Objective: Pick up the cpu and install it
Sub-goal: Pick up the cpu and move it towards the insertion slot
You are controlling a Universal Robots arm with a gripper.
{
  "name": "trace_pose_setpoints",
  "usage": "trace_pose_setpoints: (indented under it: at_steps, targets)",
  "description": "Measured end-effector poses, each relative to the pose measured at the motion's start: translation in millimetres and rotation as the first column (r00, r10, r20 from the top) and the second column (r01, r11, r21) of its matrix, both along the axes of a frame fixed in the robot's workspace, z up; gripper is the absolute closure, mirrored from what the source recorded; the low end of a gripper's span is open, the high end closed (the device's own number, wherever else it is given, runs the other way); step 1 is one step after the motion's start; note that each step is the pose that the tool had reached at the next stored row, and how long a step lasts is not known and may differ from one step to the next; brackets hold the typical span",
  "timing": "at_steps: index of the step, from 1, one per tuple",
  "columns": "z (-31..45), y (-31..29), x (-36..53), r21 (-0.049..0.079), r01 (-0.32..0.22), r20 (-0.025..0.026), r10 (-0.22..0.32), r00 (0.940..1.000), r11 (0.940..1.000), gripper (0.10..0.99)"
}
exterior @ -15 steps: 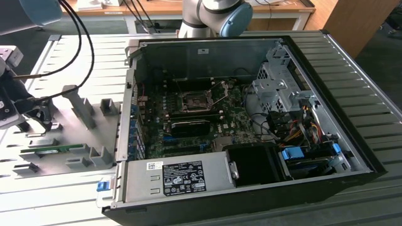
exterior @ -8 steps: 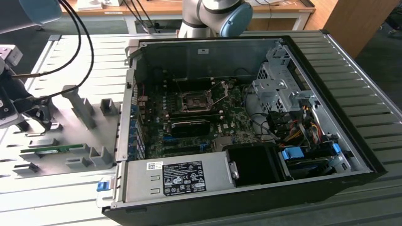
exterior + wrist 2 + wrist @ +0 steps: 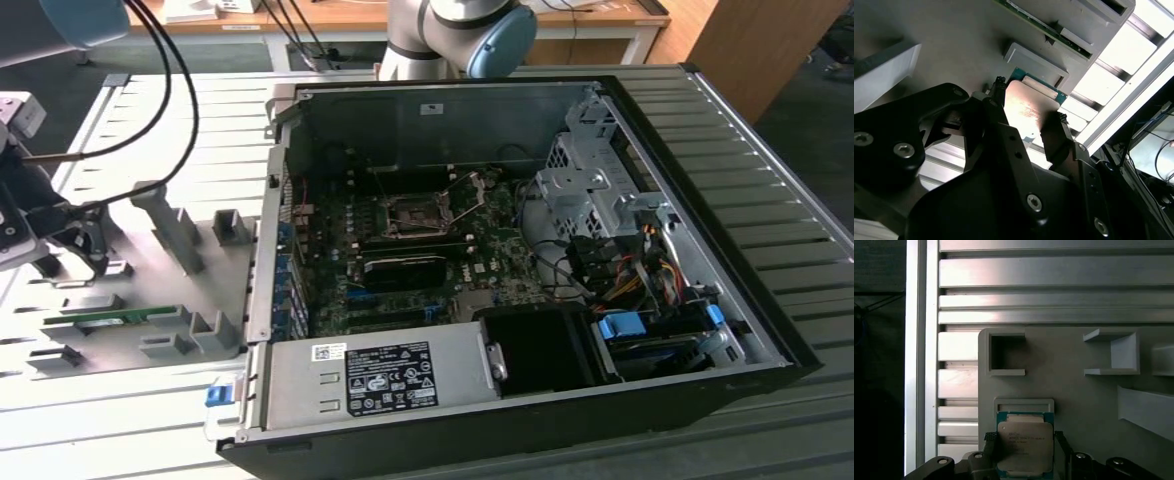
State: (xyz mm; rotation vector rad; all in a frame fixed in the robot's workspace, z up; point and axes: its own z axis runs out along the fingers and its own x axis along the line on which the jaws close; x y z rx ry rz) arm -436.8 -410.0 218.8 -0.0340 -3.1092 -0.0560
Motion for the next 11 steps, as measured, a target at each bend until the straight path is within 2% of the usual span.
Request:
trace_pose_setpoints:
  at_steps: [11]
  targets:
    - [4.6,0.0,0.0,0.002,0.000,0.0001,0.000,1.0000,1.0000,0.549]
